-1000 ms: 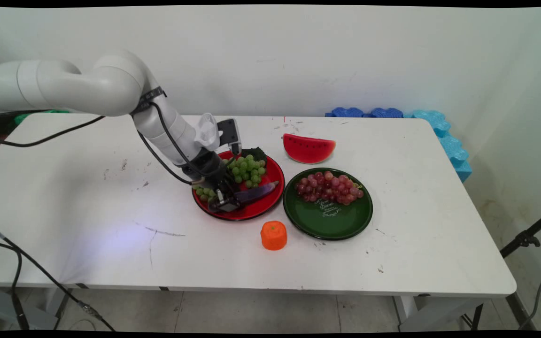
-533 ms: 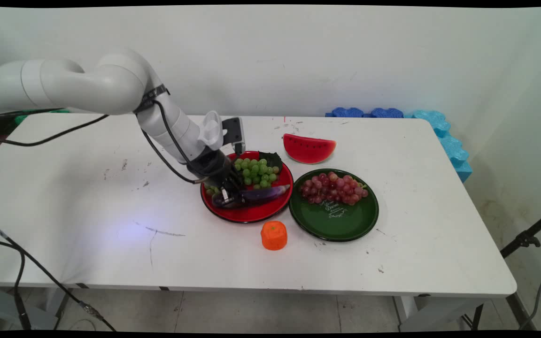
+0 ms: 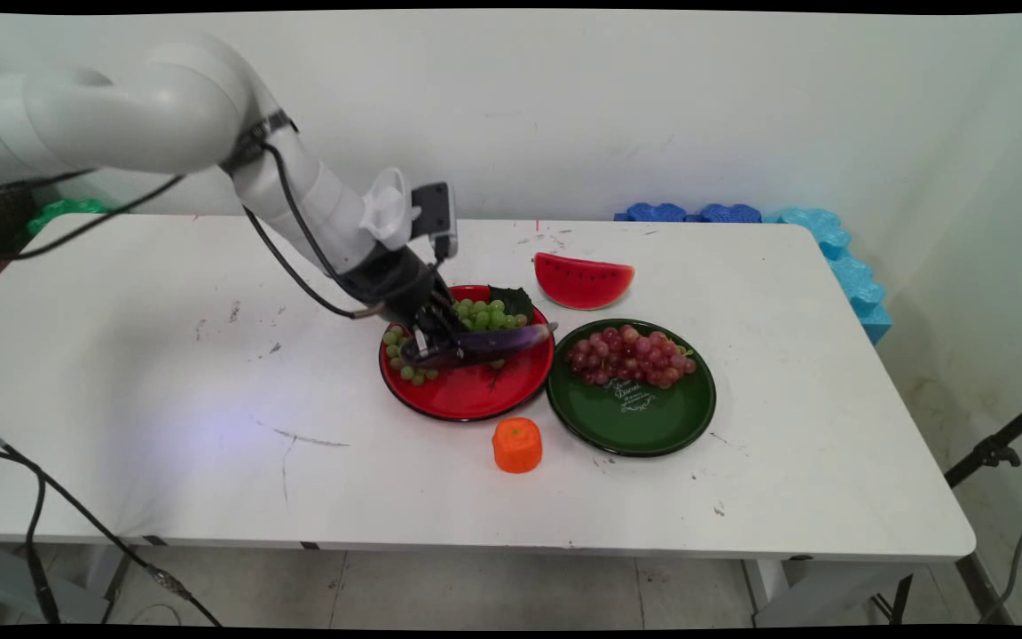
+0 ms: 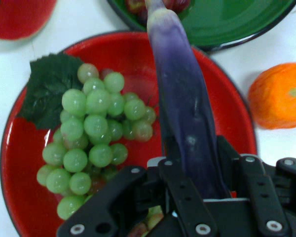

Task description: Place the picked object on the table

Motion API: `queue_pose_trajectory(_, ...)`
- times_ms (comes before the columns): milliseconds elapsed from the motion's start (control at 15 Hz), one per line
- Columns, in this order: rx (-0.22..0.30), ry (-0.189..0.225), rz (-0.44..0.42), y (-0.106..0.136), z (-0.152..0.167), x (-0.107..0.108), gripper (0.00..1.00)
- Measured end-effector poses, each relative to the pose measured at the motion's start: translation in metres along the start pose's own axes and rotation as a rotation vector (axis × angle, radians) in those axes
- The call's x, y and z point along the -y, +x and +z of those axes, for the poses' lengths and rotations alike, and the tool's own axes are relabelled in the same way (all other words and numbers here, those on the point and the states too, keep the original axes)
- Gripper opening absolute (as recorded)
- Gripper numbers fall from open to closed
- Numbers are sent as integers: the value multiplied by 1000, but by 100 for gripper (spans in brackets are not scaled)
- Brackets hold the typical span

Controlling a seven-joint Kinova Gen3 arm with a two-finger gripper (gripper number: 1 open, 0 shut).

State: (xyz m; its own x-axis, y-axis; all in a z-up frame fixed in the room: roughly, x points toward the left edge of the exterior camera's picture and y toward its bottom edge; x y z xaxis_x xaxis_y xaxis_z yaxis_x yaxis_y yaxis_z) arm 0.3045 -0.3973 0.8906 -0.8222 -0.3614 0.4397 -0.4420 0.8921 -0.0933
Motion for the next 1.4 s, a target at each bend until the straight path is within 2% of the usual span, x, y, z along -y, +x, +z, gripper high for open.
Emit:
queue_pose_trajectory(400, -72, -51, 20, 34, -65, -36, 0)
queue_pose_trajectory(667, -95, -85, 23, 42, -78, -63, 0)
queue_pose_trajectory(933, -96, -109, 34, 40, -68, -91, 0)
queue_pose_trajectory(1400, -69, -131, 46, 17, -7, -122, 0)
